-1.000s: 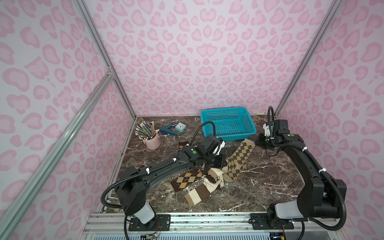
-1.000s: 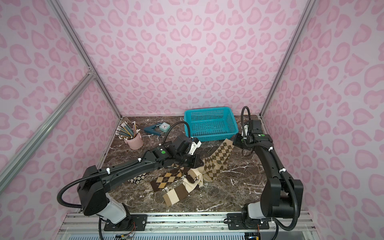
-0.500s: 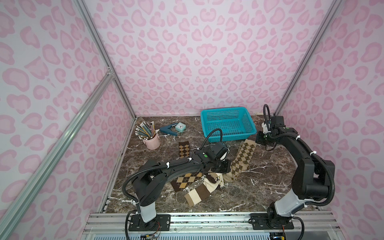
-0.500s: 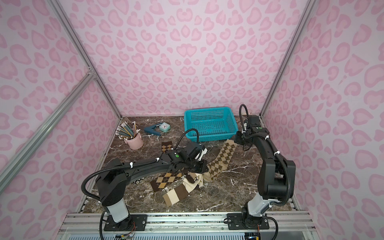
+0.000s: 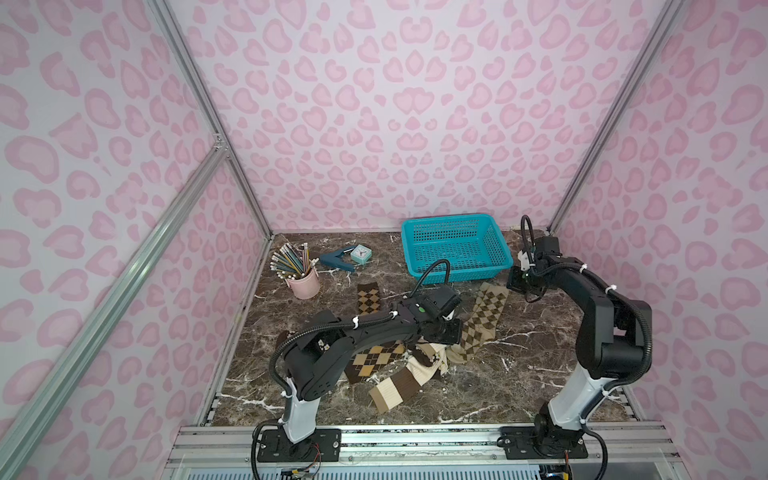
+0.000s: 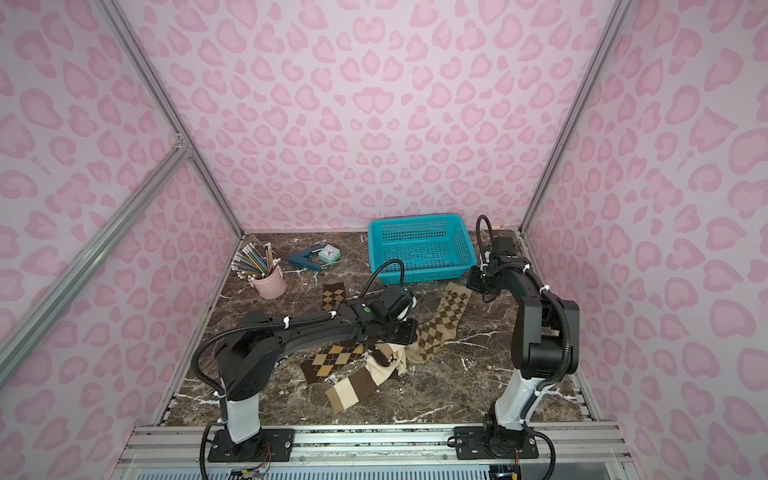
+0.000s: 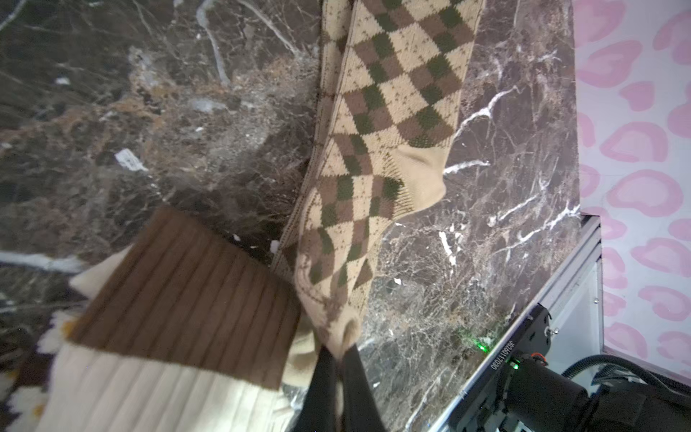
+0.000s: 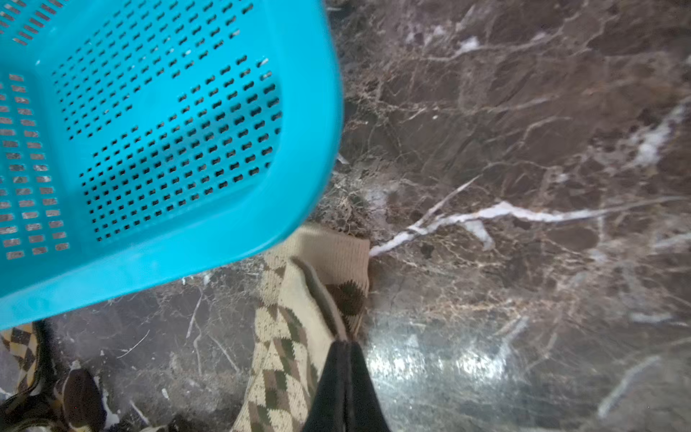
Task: Place the socks together as a pair
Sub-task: Place the sock in the sock, then pick up a pair of socks from the center of the board.
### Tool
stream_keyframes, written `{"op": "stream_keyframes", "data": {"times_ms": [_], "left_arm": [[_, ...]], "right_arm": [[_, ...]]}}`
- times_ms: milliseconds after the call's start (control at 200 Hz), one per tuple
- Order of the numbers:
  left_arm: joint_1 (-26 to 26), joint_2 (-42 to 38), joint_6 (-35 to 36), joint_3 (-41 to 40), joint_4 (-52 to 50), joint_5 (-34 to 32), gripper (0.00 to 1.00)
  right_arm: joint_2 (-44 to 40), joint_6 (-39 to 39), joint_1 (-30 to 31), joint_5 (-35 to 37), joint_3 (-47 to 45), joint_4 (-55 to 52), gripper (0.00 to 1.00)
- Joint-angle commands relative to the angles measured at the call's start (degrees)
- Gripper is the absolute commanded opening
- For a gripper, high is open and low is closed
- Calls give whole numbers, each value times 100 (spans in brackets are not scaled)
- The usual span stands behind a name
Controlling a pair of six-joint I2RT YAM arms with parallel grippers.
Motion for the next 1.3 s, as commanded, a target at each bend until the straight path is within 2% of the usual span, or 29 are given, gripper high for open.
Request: {"op": "stream_keyframes", "data": {"times_ms": [0, 250, 310, 380, 460, 505, 520, 565, 625, 695, 715, 745, 890, 1090, 1150, 1300], "left_arm": [[21, 92, 133, 41, 32, -168, 3], [38, 113, 215, -41, -42, -203, 3], [38, 118, 238, -65, -47, -196, 3], [38, 135, 250, -71, -67, -190, 4], [47, 95, 291, -69, -43, -194, 19], [43, 40, 325, -54, -17, -186, 34], [47, 26, 332, -39, -11, -181, 42], [47, -11, 377, -10, -17, -148, 53], [47, -33, 430, 72, -38, -77, 63], [47, -51, 471, 263, -151, -73, 68], [47, -52, 475, 332, -206, -98, 76], [47, -52, 495, 477, -297, -142, 78], [47, 191, 647, 1461, -709, -300, 81], [31, 1298, 778, 2881, -876, -151, 78], [30, 1659, 802, 3330, -926, -140, 72], [30, 2622, 829, 4541, -1188, -232, 48]], "right_arm": [[177, 35, -11, -69, 162, 223, 0], [584, 59, -6, -160, 175, 381, 0], [644, 68, -14, -150, 166, 419, 5], [677, 50, -19, -259, 136, 476, 20], [615, 92, -22, -335, 28, 564, 32], [535, 137, -29, -363, -62, 630, 39], [515, 153, -35, -372, -99, 648, 40], [437, 190, -59, -401, -192, 708, 45], [335, 234, -103, -399, -281, 722, 50], [166, 297, -180, -438, -387, 747, 54], [97, 326, -212, -462, -421, 757, 55], [3, 354, -255, -486, -457, 764, 57], [-619, 390, -467, -674, -666, 715, 65], [-1439, 455, -825, -1117, -1141, 603, 77], [-1569, 454, -917, -1205, -1177, 520, 78], [-1846, 525, -954, -1390, -1205, 457, 80]]}}
